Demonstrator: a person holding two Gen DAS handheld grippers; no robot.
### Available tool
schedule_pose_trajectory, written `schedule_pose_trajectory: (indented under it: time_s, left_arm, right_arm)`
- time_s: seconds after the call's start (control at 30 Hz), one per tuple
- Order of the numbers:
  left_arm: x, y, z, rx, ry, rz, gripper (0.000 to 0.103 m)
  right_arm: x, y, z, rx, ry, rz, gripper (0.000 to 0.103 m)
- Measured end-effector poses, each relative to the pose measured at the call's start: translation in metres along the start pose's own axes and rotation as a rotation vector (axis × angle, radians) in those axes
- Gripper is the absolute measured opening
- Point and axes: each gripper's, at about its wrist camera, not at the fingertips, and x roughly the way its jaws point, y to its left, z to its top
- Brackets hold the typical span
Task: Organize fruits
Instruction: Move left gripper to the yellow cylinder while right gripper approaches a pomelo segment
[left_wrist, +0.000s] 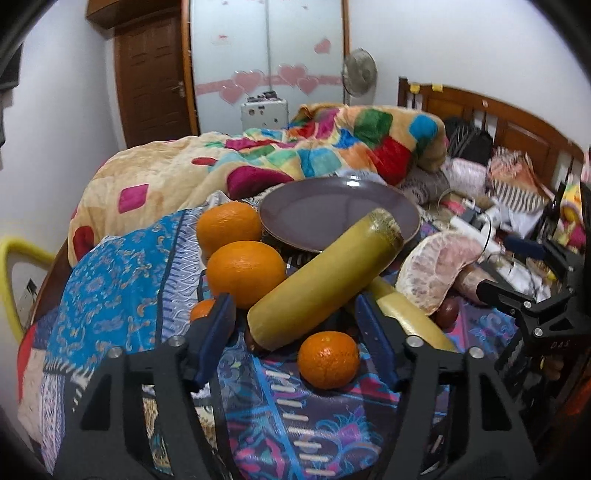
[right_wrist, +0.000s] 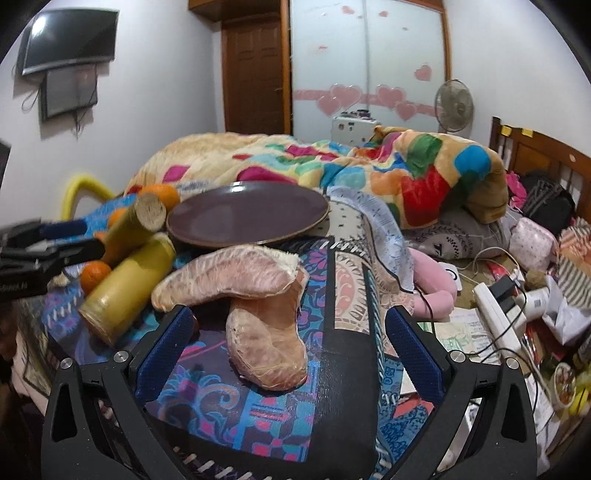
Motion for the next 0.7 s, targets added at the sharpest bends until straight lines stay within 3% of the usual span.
schedule_pose_trajectory:
  time_s: [0.27, 0.4, 0.6, 0.7]
  left_arm:
    - [0.017, -0.012, 0.007, 0.120, 0.027, 0.019, 0.063]
    - [0.025, -0.015, 0.014, 0.166, 0.037, 0.034, 0.063]
    - [0.033, -0.021, 0.025, 0.236, 0.055, 0.037, 0.060]
    - [0.038, -0.022, 0.033, 0.259, 0.071, 0.024, 0.059]
  right_arm:
    - [0.021, -0.001, -0.001, -0.027, 0.069, 0.039, 0.083]
    - [0.023, 0.002, 0.001, -0.045, 0.065, 0.049, 0.081]
    - [0.028, 0.005, 0.006, -0.080, 0.068, 0.075, 0.071]
    - [0.030, 0.007, 0.008, -0.089, 0.069, 0.085, 0.061]
